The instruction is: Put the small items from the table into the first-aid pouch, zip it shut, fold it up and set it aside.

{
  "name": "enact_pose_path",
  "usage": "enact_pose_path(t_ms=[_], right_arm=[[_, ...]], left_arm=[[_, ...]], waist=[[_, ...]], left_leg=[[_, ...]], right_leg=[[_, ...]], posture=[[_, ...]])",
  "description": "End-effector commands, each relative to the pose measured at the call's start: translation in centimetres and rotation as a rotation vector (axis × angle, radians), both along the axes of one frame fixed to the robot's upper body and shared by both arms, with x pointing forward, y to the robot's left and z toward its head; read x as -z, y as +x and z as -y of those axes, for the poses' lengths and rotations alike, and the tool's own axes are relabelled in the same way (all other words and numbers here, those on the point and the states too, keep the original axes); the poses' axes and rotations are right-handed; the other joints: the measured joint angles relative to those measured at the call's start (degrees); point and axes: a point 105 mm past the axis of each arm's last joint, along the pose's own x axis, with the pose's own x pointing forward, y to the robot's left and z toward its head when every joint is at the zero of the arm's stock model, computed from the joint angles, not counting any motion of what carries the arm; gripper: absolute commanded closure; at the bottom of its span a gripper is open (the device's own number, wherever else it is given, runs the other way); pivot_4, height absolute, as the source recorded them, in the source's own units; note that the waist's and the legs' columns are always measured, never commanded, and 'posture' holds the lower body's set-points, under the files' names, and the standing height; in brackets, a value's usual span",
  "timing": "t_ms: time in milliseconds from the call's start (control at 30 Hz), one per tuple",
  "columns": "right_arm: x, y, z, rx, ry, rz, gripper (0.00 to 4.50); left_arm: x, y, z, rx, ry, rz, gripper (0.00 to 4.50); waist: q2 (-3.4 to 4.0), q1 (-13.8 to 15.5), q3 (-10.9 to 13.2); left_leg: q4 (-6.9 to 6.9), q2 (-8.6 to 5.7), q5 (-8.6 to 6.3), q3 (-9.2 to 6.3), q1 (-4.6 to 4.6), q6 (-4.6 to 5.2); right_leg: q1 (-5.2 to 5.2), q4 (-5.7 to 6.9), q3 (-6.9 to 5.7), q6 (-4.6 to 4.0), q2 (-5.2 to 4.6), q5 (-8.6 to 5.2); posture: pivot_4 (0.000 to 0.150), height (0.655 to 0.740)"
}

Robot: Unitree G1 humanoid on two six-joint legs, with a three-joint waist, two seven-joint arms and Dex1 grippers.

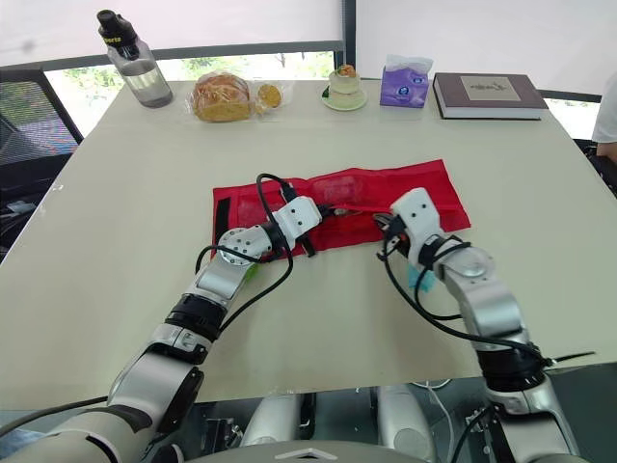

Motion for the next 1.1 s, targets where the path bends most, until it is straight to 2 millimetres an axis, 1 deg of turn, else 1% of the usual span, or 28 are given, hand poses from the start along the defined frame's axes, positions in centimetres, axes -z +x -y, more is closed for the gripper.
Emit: enact_pose_path(t_ms=[33,67,100,133,167,233,267,300,367,467,700,800,867,900,967,1033,1067,1100], right_arm=[[-1.5,-1.8,1.5,-0.036,-0.002,0.057,4.47],[-1.7,-2.1,1.8,-0.039,0.006,0.063,4.47],[-2.6,-2.3,2.8,-0.016,0.043,0.095,4.47],[-3.4,-2.7,3.8,0.002,0.082,0.115,3.98],[-4.1,-3.2,4.9,0.020,0.104,0.133,3.96],[-4.9,-4.0,6.1,0.033,0.117,0.152,3.17],[-5.2,-4.6,6.7,0.038,0.122,0.156,2.89],[-5.5,-5.2,7.2,0.036,0.130,0.154,2.37],[-5.9,-6.2,8.0,0.031,0.148,0.145,1.55],[-6.4,-7.8,8.9,0.014,0.170,0.118,0.13],[-7.2,-9.8,10.2,0.008,0.179,0.088,0.13],[-7.5,-10.4,10.2,0.000,0.179,0.077,0.13],[-7.5,-10.7,9.7,-0.012,0.173,0.069,0.13],[-7.6,-10.7,9.5,-0.018,0.172,0.068,0.03],[-7.6,-10.7,9.0,-0.028,0.172,0.070,0.00],[-7.7,-10.7,8.8,-0.032,0.168,0.070,0.00],[-7.7,-10.7,8.8,-0.032,0.165,0.069,0.00],[-7.7,-10.7,8.8,-0.032,0.164,0.069,0.00]], left_arm=[[-0.9,0.5,-2.1,-0.063,-0.021,0.031,4.50],[-0.9,0.5,-2.3,-0.069,-0.021,0.031,4.50],[-0.8,0.5,-2.8,-0.078,-0.012,0.032,4.50],[-0.8,0.4,-3.3,-0.087,-0.003,0.034,4.50],[-0.9,0.4,-3.9,-0.098,0.005,0.039,4.50],[-1.1,0.4,-4.6,-0.115,0.009,0.045,4.50],[-1.2,0.4,-5.1,-0.125,0.011,0.049,4.50],[-1.4,0.3,-5.5,-0.133,0.014,0.053,4.50],[-1.5,0.1,-6.3,-0.142,0.023,0.057,4.50],[-1.6,-0.2,-7.4,-0.145,0.044,0.055,4.50],[-1.9,-0.3,-7.8,-0.126,0.072,0.058,4.50],[-2.1,-0.4,-7.7,-0.105,0.074,0.047,4.50],[-2.3,-0.6,-7.5,-0.087,0.071,0.050,4.50],[-2.5,-0.7,-7.3,-0.078,0.068,0.055,4.21],[-2.8,-1.1,-6.7,-0.033,0.061,0.047,3.66],[-3.3,-1.3,-5.9,0.000,0.069,0.052,2.88],[-3.5,-1.2,-5.6,0.007,0.082,0.060,2.29],[-3.7,-1.2,-5.5,0.011,0.092,0.066,1.86]], waist=[[0.00,-0.08,0.00],[0.00,-0.11,0.00],[0.00,-0.14,0.00],[0.00,-0.14,0.00],[0.00,-0.06,0.00],[0.00,-0.04,0.00],[0.00,-0.04,0.00],[0.00,-0.03,0.00],[0.00,-0.08,0.00],[0.00,-0.02,0.00],[0.00,0.15,0.00],[0.00,0.12,0.00],[0.00,0.12,0.00],[0.00,0.12,0.00],[0.00,0.15,0.00],[0.00,0.26,0.00],[0.00,0.28,0.00],[-0.01,0.35,0.00]], left_leg=[[0.00,0.00,0.00,0.00,0.00,0.00],[0.00,0.00,0.00,0.02,0.00,0.00],[0.00,0.00,0.00,0.03,0.01,0.00],[0.00,0.01,0.00,0.04,0.03,0.00],[0.00,0.01,0.00,0.04,0.03,0.00],[0.00,0.02,0.00,0.05,0.03,0.00],[0.00,0.01,0.00,0.05,0.01,0.00],[0.00,0.01,0.00,0.06,0.01,0.00],[-0.01,0.02,0.00,0.05,0.03,0.00],[-0.01,0.03,0.00,0.06,0.04,0.00],[0.00,0.03,0.00,0.08,0.03,0.00],[-0.01,0.03,0.00,0.07,0.03,0.00],[0.00,0.03,0.00,0.08,0.04,0.00],[-0.01,0.03,0.00,0.08,0.04,0.00],[0.00,0.03,0.00,0.08,0.03,0.00],[0.00,0.03,0.00,0.08,0.02,0.00],[0.00,0.03,0.00,0.08,0.01,0.00],[0.00,0.03,0.00,0.08,0.01,0.00]], right_leg=[[0.00,0.00,0.00,0.00,0.00,0.00],[0.00,-0.01,0.01,0.00,0.00,0.00],[0.00,-0.01,0.03,0.00,0.00,0.00],[0.00,0.00,0.04,0.00,0.00,0.00],[0.00,0.00,0.04,0.00,0.00,0.00],[0.01,-0.01,0.05,0.00,0.00,0.00],[0.01,-0.01,0.05,0.00,-0.01,0.00],[0.01,-0.02,0.05,0.00,-0.01,0.00],[0.01,-0.01,0.05,0.00,-0.01,0.00],[0.01,0.00,0.05,0.00,-0.01,0.00],[0.04,-0.03,0.05,0.00,-0.03,-0.01],[0.03,-0.04,0.05,0.00,-0.02,-0.01],[0.04,-0.04,0.05,0.01,-0.02,-0.01],[0.04,-0.04,0.06,0.01,-0.03,-0.01],[0.04,-0.04,0.06,0.01,-0.03,-0.01],[0.04,-0.05,0.06,0.01,-0.03,-0.01],[0.04,-0.06,0.05,0.01,-0.03,-0.01],[0.04,-0.06,0.06,0.01,-0.04,-0.01]], posture=[[0.150,0.7400],[0.150,0.7400],[0.150,0.7400],[0.150,0.7400],[0.150,0.7400],[0.150,0.7400],[0.150,0.7400],[0.150,0.7400],[0.150,0.7400],[0.150,0.7400],[0.150,0.7400],[0.150,0.7400],[0.150,0.7400],[0.150,0.7400],[0.150,0.7400],[0.150,0.7400],[0.150,0.7400],[0.150,0.7400]])
